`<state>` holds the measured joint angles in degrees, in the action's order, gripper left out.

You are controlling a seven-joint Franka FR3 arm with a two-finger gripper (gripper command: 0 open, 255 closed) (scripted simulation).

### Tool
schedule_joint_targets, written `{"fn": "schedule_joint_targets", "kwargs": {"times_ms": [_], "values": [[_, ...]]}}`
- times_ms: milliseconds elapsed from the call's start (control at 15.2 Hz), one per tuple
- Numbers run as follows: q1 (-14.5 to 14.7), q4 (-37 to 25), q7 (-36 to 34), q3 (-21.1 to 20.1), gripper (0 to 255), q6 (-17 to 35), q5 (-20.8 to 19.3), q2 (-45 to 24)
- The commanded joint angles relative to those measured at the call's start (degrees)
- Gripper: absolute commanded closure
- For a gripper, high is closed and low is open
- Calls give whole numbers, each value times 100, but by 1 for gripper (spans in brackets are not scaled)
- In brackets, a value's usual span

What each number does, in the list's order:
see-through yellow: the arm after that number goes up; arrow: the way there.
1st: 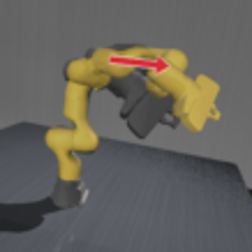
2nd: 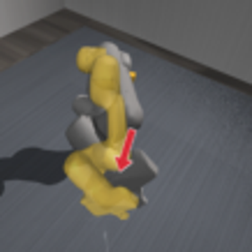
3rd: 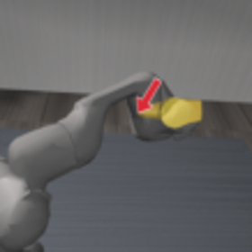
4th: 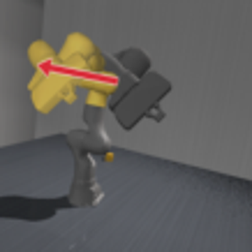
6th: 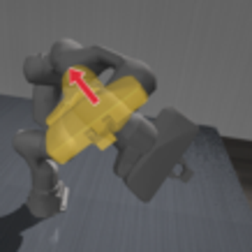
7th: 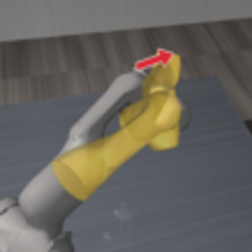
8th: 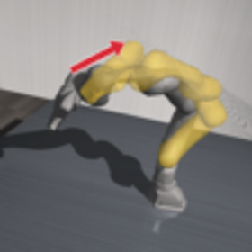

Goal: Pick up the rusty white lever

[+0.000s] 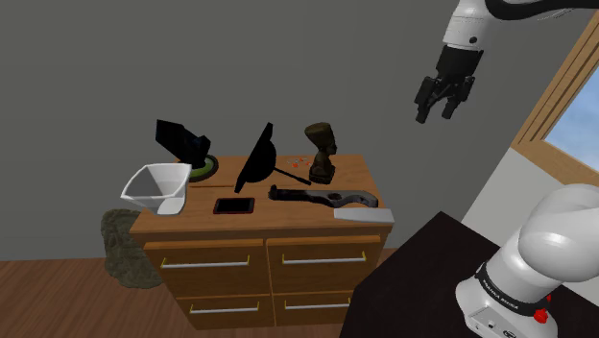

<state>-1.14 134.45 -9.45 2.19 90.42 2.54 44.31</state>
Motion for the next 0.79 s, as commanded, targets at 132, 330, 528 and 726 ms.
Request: {"fn": "schedule_joint_targets", "kwargs": {"times_ms": [132,330,528,726], "values": [[93,1,253,75,0,299,10,-384],[237,-58,634,175,0,719,46,-994],[378,-186,1019,253,0,1096,109,-1636],[513,-380,1405,309,0,1425,197,-2297]]}}
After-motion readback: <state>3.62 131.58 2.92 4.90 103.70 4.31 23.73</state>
